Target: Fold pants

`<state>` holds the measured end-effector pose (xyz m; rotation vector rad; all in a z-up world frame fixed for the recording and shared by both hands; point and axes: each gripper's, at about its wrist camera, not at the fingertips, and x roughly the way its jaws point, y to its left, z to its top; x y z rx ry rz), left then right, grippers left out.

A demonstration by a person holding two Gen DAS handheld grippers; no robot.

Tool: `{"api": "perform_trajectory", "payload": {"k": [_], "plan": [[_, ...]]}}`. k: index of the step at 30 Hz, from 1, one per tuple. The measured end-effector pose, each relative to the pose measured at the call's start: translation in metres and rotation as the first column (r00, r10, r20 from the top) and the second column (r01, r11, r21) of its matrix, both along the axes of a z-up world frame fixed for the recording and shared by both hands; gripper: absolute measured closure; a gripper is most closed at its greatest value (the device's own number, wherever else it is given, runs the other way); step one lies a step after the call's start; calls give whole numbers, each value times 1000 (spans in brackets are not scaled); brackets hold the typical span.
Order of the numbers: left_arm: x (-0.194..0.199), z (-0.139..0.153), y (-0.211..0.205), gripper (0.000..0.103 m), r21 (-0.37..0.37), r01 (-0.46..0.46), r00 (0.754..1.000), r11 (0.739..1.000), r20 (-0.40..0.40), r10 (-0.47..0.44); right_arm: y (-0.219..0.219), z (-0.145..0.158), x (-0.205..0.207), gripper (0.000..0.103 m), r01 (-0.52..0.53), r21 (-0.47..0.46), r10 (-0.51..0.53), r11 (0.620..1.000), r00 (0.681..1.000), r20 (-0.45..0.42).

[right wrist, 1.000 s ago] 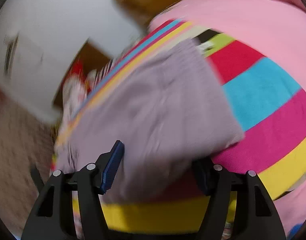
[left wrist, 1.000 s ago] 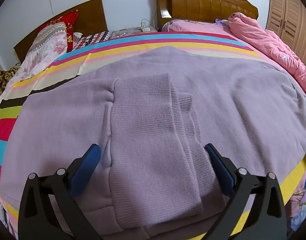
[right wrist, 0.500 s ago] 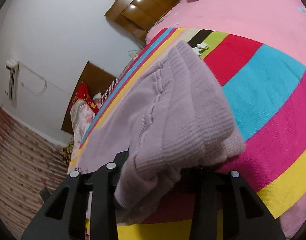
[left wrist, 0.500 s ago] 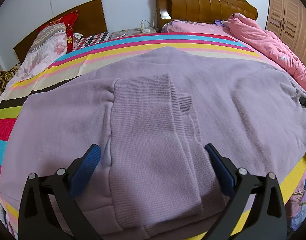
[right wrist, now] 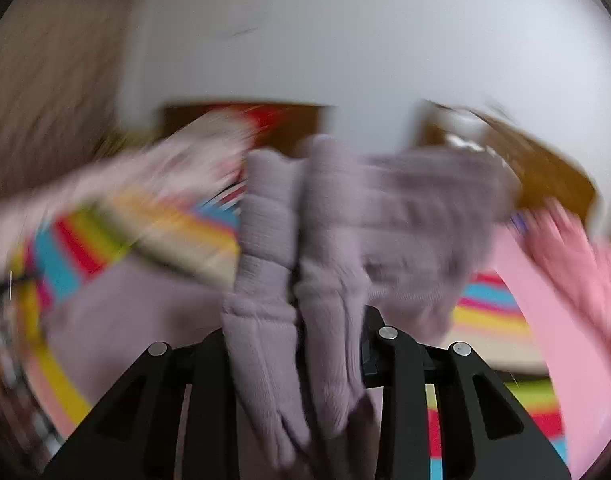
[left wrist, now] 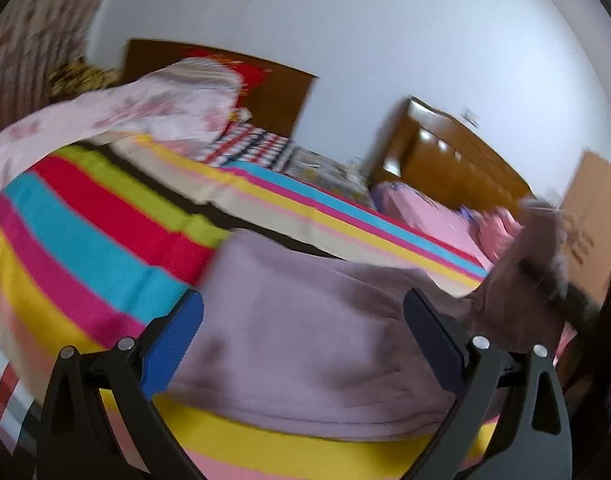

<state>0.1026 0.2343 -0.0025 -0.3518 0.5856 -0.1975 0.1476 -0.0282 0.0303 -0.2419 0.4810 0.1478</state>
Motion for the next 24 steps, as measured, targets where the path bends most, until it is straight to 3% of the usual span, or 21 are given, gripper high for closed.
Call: {"api": "perform_trajectory", "payload": {"k": [2, 4, 5, 6, 9, 12, 14, 15, 16, 18, 22, 24], "plan": [[3, -4, 21, 2, -55, 29, 999, 998, -37, -31, 74, -39, -4, 78, -161, -185, 149, 969, 986, -77], [11, -17, 34, 2, -166, 106, 989, 980, -86, -121, 115, -83, -14, 82, -284, -280, 238, 917, 953, -187], [15, -24, 37, 2, -225, 141, 980, 964, -106, -168, 131, -109, -20, 82, -293, -366, 231, 883, 952, -203], [22, -32, 40, 2, -301, 177, 967, 937, -126, -223, 138, -121, -32, 81, -250, -442, 220, 861, 968, -120], [34, -46, 36, 2, -408, 246, 936, 879, -136, -325, 132, -119, -35, 82, -224, -438, 212, 871, 974, -76], [55, -51, 13, 2, -499, 332, 881, 801, -140, -452, 128, -119, -44, 83, -185, -470, 209, 863, 978, -2], [66, -53, -1, 2, -504, 347, 854, 791, -179, -488, 124, -119, -49, 83, -160, -458, 200, 874, 979, 39], [70, -55, -8, 2, -515, 356, 836, 780, -196, -512, 126, -118, -50, 83, -153, -453, 197, 878, 979, 51], [79, -58, -16, 2, -552, 372, 800, 746, -217, -559, 124, -117, -51, 83, -145, -444, 193, 884, 979, 65], [86, -63, -26, 2, -601, 379, 757, 704, -237, -609, 125, -122, -55, 83, -139, -440, 190, 887, 979, 74], [112, -68, -55, 3, -590, 388, 704, 708, -306, -641, 128, -121, -48, 82, -132, -430, 182, 893, 980, 75], [122, -75, -72, 6, -577, 395, 677, 715, -343, -651, 131, -124, -48, 75, -140, -460, 187, 877, 981, 57]]}}
